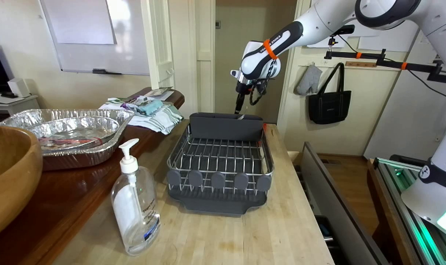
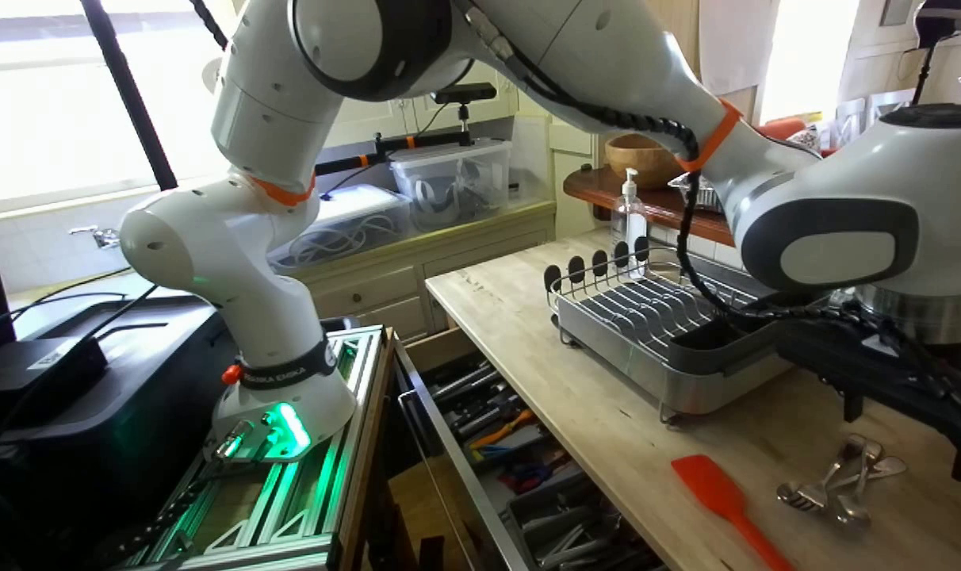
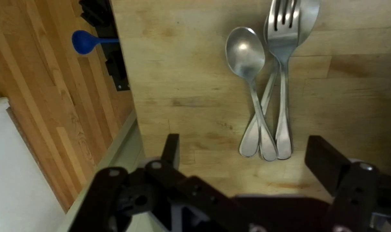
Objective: Put one silver spoon on the dishrack.
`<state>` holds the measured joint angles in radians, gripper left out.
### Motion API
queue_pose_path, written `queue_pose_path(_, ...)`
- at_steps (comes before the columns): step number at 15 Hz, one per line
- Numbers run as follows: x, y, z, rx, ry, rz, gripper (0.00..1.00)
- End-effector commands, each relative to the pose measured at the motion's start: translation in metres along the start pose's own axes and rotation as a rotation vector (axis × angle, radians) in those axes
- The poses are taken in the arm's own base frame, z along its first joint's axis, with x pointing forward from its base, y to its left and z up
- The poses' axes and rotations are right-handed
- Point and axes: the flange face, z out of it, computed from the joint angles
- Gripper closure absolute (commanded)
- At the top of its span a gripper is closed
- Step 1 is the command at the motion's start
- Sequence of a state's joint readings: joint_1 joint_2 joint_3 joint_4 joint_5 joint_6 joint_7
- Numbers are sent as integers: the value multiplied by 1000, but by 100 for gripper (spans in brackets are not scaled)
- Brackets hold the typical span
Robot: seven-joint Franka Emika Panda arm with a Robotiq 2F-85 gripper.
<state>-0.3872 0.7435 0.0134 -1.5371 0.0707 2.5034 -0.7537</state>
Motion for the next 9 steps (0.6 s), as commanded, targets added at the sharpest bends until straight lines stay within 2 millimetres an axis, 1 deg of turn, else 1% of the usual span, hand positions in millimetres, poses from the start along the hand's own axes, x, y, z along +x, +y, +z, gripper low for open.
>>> queue_pose_path(1,1,3,3,5,-6,2,0)
queue_pose_path(3,2,6,7,7,-8,3,0)
queue_pose_path(4,3,1,2,-3,14,-41,0)
queue_pose_path(5,4,0,2,-22,14,-70,0)
queue_pose_path(9,9,-1,10,-3,24,-239,0)
